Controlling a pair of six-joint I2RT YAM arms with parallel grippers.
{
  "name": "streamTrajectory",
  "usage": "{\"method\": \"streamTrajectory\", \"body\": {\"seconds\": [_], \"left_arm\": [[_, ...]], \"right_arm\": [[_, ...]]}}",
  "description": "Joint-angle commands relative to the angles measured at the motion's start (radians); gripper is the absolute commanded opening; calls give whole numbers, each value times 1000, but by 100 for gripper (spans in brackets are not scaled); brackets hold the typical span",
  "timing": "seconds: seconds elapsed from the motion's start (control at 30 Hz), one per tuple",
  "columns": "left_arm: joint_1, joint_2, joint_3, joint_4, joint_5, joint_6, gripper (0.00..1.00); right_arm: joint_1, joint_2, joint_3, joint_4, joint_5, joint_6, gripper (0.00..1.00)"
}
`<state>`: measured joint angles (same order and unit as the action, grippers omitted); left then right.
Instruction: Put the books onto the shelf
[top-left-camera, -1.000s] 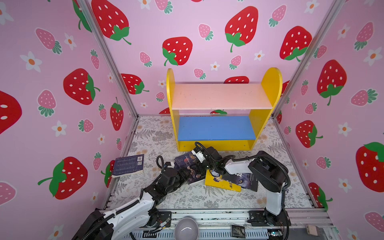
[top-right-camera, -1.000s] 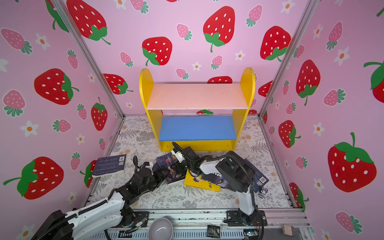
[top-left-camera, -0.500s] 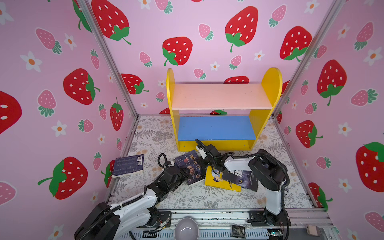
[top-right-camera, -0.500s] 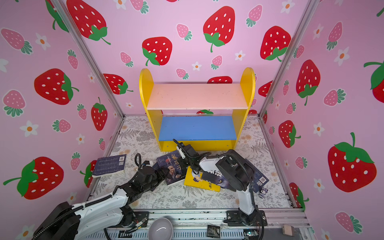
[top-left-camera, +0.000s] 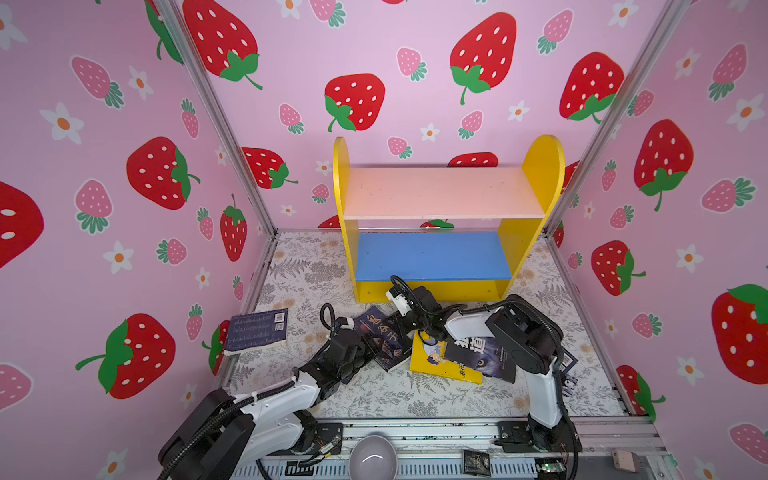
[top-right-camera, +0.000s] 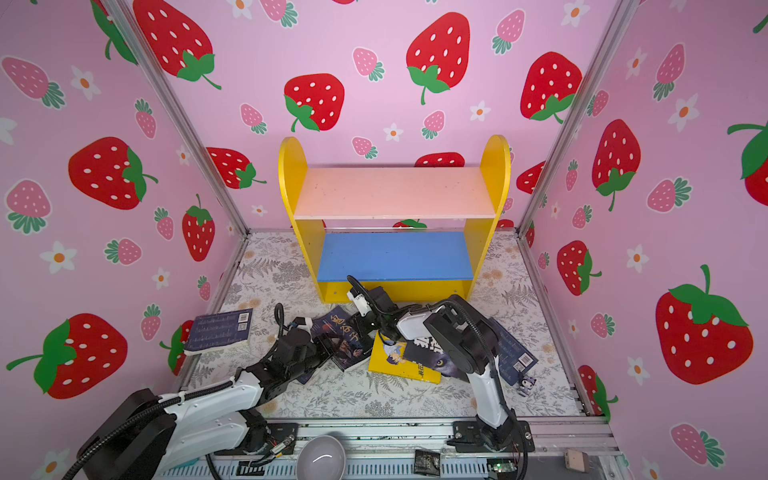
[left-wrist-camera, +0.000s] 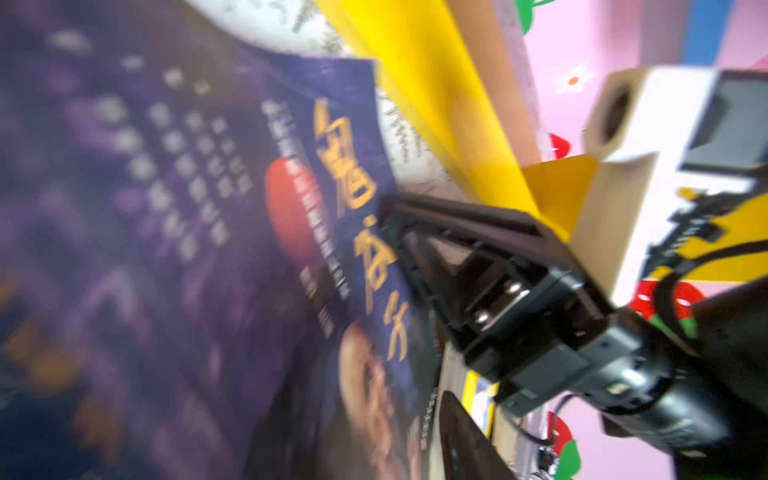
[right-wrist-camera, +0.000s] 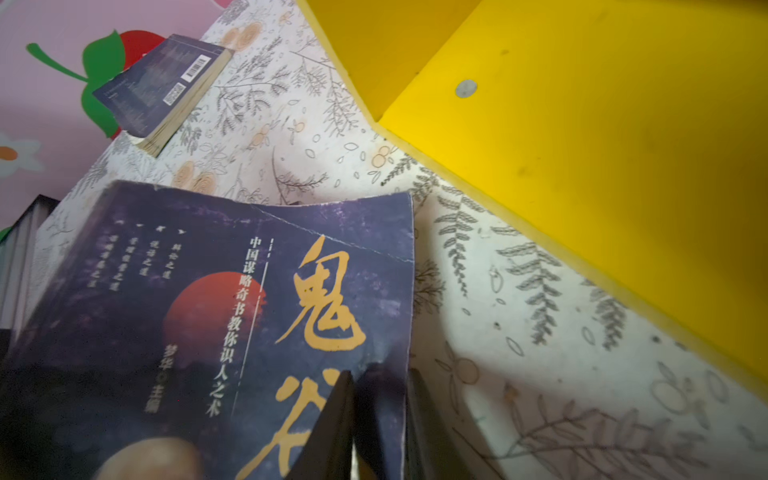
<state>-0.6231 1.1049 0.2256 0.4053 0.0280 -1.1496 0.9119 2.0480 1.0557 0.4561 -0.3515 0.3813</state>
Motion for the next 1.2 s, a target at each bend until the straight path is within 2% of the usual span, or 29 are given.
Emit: {"method": "streamTrajectory", "body": {"seconds": [0.0, 0.07, 0.17, 0.3, 0.47, 0.5, 0.57, 0.6, 0.63, 0.67, 0.7, 0.73, 0.9, 0.97, 1.17], "left_arm": [[5, 9, 49, 212, 24, -5, 53], [5, 6, 64, 185, 19, -16, 50], [5, -6, 88, 91, 3, -42, 35], [4, -35, 109, -35, -19, -71, 33], [3, -98, 115, -134, -52, -76, 36], [2, -113, 122, -165, -60, -74, 35], [1, -135, 131, -213, -72, -67, 23], [2, -143, 138, -237, -77, -68, 21], [2, -149, 143, -254, -78, -69, 21], [2, -153, 149, -274, -79, -70, 27], [2, -154, 156, -298, -81, -74, 40], [1, -153, 162, -316, -83, -79, 46], [1, -153, 156, -328, -63, -110, 59], [1, -158, 152, -335, -57, -131, 56], [1, -211, 150, -414, -51, -181, 42]], "right_arm": [[45, 29, -22, -24, -146, 8, 24], [45, 25, -28, -20, -140, 12, 24], [45, 12, -37, -19, -121, 13, 24], [44, -15, -48, -19, -85, 7, 24], [44, -38, -45, -18, -58, 5, 24], [45, -43, -43, -19, -56, 2, 24], [44, -56, -38, -19, -51, 2, 24], [44, -65, -36, -19, -49, 1, 24], [45, -72, -33, -19, -48, 1, 24], [44, -79, -30, -19, -46, 1, 24], [44, -87, -27, -19, -43, -1, 25], [44, -92, -25, -19, -42, 0, 25], [44, -101, -18, -17, -38, 0, 25], [44, -101, -17, -16, -38, 3, 25], [44, -98, -34, 11, -28, 20, 24]]}}
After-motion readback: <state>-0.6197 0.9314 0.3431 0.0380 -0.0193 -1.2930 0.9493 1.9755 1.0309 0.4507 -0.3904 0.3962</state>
